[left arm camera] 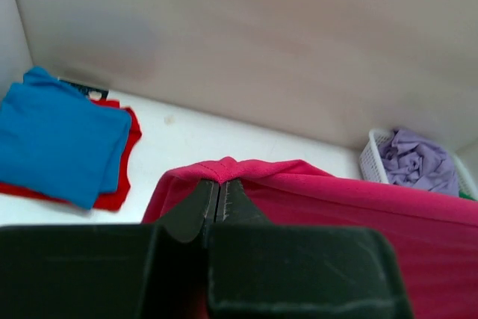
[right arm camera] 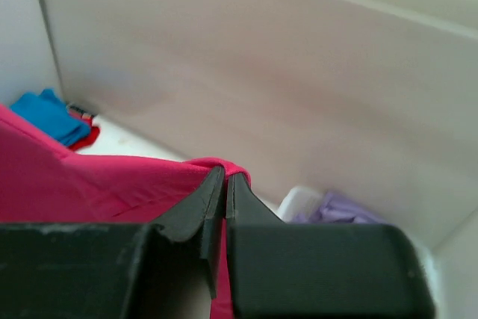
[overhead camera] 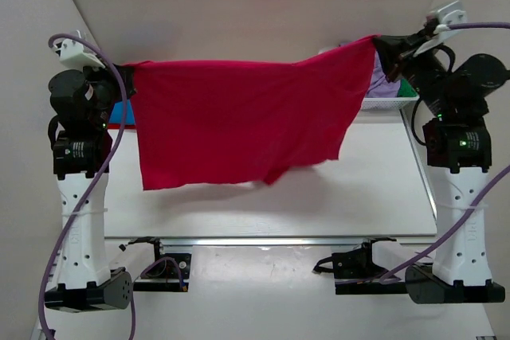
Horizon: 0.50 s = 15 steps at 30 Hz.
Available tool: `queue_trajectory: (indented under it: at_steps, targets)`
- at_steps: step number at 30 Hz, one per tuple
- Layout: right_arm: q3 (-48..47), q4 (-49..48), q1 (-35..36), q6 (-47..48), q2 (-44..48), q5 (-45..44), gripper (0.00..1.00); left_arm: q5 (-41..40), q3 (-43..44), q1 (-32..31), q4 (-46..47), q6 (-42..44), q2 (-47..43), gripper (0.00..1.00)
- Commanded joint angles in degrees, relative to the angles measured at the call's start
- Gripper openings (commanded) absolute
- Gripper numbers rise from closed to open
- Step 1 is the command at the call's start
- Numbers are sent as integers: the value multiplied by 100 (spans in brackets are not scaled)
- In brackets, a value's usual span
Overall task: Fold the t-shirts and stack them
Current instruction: Flatten out the tshirt
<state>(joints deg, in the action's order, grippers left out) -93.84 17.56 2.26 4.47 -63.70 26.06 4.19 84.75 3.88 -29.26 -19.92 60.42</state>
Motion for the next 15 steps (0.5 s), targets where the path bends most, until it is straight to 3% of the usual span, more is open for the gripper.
queue_trajectory:
  at_steps: [1,8,11,15]
  targets:
    - [-195,-438,-112,-175,-248,338,0,-129,60,-1,7,68,154,0]
    - [-880,-613,169,36,-1791,223,1,276,-538,25,954,-293,979,0]
    - [-1705,-535,230,133,-2760,145,0,389,-285,51,1211,-416,1672,0]
    - [-4716,472,266,352,-4558,-4,0,390,1416,16,781,-302,2990,0]
